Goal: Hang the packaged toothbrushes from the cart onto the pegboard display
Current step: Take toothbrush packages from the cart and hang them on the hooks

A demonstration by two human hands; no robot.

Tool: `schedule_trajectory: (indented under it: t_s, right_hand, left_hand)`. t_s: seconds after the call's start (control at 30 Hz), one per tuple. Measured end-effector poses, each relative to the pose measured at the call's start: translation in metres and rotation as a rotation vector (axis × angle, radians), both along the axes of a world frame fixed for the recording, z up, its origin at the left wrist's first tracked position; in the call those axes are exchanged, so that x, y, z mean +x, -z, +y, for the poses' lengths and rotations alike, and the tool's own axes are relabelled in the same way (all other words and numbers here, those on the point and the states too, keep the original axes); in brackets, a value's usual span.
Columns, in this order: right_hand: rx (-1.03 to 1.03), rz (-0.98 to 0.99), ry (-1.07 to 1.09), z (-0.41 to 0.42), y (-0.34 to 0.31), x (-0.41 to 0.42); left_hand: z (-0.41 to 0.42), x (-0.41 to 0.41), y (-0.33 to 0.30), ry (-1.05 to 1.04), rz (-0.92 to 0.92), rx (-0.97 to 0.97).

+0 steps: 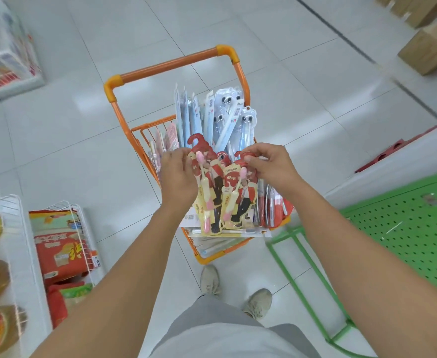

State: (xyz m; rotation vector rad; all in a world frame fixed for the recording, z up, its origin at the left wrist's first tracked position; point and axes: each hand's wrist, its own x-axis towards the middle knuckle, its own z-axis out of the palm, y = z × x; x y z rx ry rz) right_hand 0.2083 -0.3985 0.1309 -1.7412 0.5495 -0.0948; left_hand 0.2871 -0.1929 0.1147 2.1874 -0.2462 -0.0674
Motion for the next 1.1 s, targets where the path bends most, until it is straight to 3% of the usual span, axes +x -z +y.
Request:
schedule_trajectory:
  t_s: [0.1,0.23,0.43,0.7,0.8,0.93,1.1]
  right_hand:
    - [0.044,-0.084,0.075,-0.002,-0.040,-0.008]
    - [0.034,-0.222,0.217,-0.017,-0.098,-0.037]
    - [0.038,-0.298,0.556,-0.058,-0.153,-0.145]
    - [-0.165,-0.358,0.875,-0.074,-0.202,-0.348]
    - [-0.285,-0.431,0.900,-0.072,-0.201,-0.408]
    - [-0.276,-0.489,0.898,-0.071,-0.197,-0.461]
    - [-0.260,-0.529,0.914,-0.069,-0.199,-0.509]
  left_hand:
    - [-0.002,0.001,-0.052,-0.011,0.018,-0.197]
    - [-0.042,-0.013,-0.109,0.100,0.304,-0.460]
    - [-0.148,-0.092,-0.137,0.532,0.478,-0.537]
    - [-0.231,-0.283,-0.194,1.068,0.568,-0.530]
    - [-0.239,-0.353,-0.203,1.106,0.483,-0.560]
    - [-0.235,-0.415,-0.210,1.050,0.474,-0.653]
    - [-0.234,-0.463,-0.216,1.078,0.469,-0.621]
